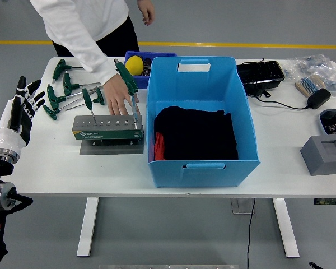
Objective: Lift tool from toolbox,place it in box,lift tool from toolbox,place it in box
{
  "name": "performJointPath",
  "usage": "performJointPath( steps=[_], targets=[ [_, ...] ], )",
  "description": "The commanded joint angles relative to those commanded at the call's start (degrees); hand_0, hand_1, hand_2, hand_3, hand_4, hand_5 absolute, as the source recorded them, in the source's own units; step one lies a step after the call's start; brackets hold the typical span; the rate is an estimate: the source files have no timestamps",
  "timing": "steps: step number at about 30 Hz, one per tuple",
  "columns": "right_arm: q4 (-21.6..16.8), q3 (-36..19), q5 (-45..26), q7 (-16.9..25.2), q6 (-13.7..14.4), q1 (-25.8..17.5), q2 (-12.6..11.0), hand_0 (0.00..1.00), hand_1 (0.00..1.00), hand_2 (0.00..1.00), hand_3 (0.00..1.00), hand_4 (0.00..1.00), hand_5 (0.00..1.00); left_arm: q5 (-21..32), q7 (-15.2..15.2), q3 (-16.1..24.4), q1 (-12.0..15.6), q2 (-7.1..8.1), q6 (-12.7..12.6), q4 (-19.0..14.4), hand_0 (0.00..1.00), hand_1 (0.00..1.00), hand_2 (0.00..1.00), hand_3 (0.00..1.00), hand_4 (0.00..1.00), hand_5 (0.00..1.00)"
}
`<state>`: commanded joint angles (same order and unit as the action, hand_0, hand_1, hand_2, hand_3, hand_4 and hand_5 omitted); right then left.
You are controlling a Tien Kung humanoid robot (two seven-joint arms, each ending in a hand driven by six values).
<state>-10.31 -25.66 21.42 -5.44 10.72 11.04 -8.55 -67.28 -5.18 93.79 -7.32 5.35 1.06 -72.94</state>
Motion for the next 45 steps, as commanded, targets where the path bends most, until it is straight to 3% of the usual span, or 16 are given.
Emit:
performJointPath(
  steps=[2, 3, 8, 9, 19, 23, 26, 27, 32, 33, 38, 39, 40, 43, 45],
  targets=[
    [0.0, -0.05, 0.04, -0.01, 0.0, 0.02, 0.0, 0.62, 0.591, 0.678, 0.575, 0.838, 0.698, 0.12, -0.09, -0.04, 0.0, 0.01, -0.16, 0.01, 0.935, 0.985, 0.998, 0.876, 0.998, 0.998],
    [0.0, -0.08, 0.14, -0.03, 0.0, 0.03, 0.0, 0.619, 0.592, 0.679, 0.575, 0.837, 0.699, 0.2, -0.18, -0.04, 0.01, 0.0, -0.31, 0.02, 0.931, 0.998, 0.998, 0.935, 0.998, 0.998],
    [0.0, -0.24, 0.33, -0.05, -0.01, 0.02, -0.01, 0.619, 0.592, 0.679, 0.575, 0.837, 0.699, 0.42, -0.56, -0.02, 0.06, -0.01, -0.92, 0.02, 0.931, 0.998, 0.998, 0.935, 0.998, 0.998],
    [0.0, -0.25, 0.38, -0.06, -0.01, 0.02, -0.01, 0.618, 0.592, 0.679, 0.575, 0.837, 0.698, 0.41, -0.63, 0.0, 0.06, -0.01, -1.03, 0.03, 0.936, 0.998, 0.998, 0.983, 0.998, 0.998],
    [0.0, -0.57, 0.69, -0.14, 0.0, -0.01, 0.02, 0.619, 0.592, 0.678, 0.574, 0.837, 0.698, -0.08, -1.23, -0.13, 0.02, 0.0, -2.98, -0.21, 0.937, 0.998, 0.998, 0.992, 0.998, 0.998],
    [0.0, -0.35, 0.35, -0.09, 0.0, -0.06, 0.04, 0.619, 0.592, 0.678, 0.574, 0.837, 0.698, -3.84, -1.35, -0.41, 0.03, 0.23, -5.74, -1.13, 0.926, 0.985, 0.998, 0.977, 0.998, 0.996],
    [0.0, -0.54, 0.61, -0.16, -0.02, -0.14, 0.06, 0.619, 0.592, 0.678, 0.574, 0.837, 0.698, -10.16, -0.85, -0.88, -0.22, 1.1, -7.23, -3.9, 0.926, 0.985, 0.998, 0.977, 0.998, 0.996],
    [0.0, -0.57, 0.65, -0.17, -0.03, -0.17, 0.06, 0.619, 0.591, 0.678, 0.575, 0.838, 0.698, -12.4, -0.71, -1.12, -0.39, 1.41, -7.45, -4.84, 0.956, 0.998, 0.998, 0.979, 0.998, 0.833],
    [0.0, -0.83, 1.0, -0.3, -0.03, -0.41, 0.09, 0.619, 0.591, 0.678, 0.575, 0.838, 0.698, -24.69, -0.14, -6.14, -3.89, 5.52, -6.32, -9.87, 0.956, 0.998, 0.998, 0.979, 0.998, 0.833],
    [0.0, -0.87, 1.07, -0.32, -0.02, -0.46, 0.1, 0.619, 0.592, 0.678, 0.574, 0.838, 0.698, -26.92, -0.06, -7.56, -4.91, 6.63, -5.59, -10.3, 0.991, 0.998, 0.998, 0.974, 0.998, 0.733],
    [0.0, -0.99, 1.39, -0.46, -0.04, -0.63, 0.07, 0.619, 0.592, 0.678, 0.574, 0.838, 0.698, -39.21, -0.48, -17.67, -12.26, 12.87, -1.79, -9.55, 0.991, 0.998, 0.998, 0.974, 0.998, 0.733],
    [0.0, -0.89, 1.29, -0.42, -0.02, -0.61, 0.04, 0.62, 0.594, 0.678, 0.575, 0.838, 0.696, -41.45, -0.29, -19.71, -13.79, 13.93, -1.04, -9.2, 0.983, 0.998, 0.998, 0.965, 0.998, 0.659],
    [0.0, -0.74, 1.12, -0.37, 0.0, -0.62, 0.02, 0.62, 0.594, 0.678, 0.575, 0.838, 0.696, -44.05, 0.09, -21.91, -15.45, 14.76, -0.35, -8.94, 0.983, 0.998, 0.998, 0.965, 0.998, 0.659],
    [0.0, -0.67, 0.92, -0.38, 0.03, -0.77, 0.04, 0.62, 0.594, 0.678, 0.575, 0.838, 0.696, -51.13, 2.2, -27.33, -19.01, 15.8, 2.07, -8.32, 0.983, 0.998, 0.998, 0.965, 0.998, 0.659],
    [0.0, -0.47, 0.51, -0.34, 0.06, -0.92, 0.03, 0.62, 0.594, 0.679, 0.575, 0.838, 0.697, -55.06, 4.05, -30.1, -20.84, 15.71, 4.04, -7.84, 0.975, 0.997, 0.998, 0.963, 0.998, 0.67]
  ],
)
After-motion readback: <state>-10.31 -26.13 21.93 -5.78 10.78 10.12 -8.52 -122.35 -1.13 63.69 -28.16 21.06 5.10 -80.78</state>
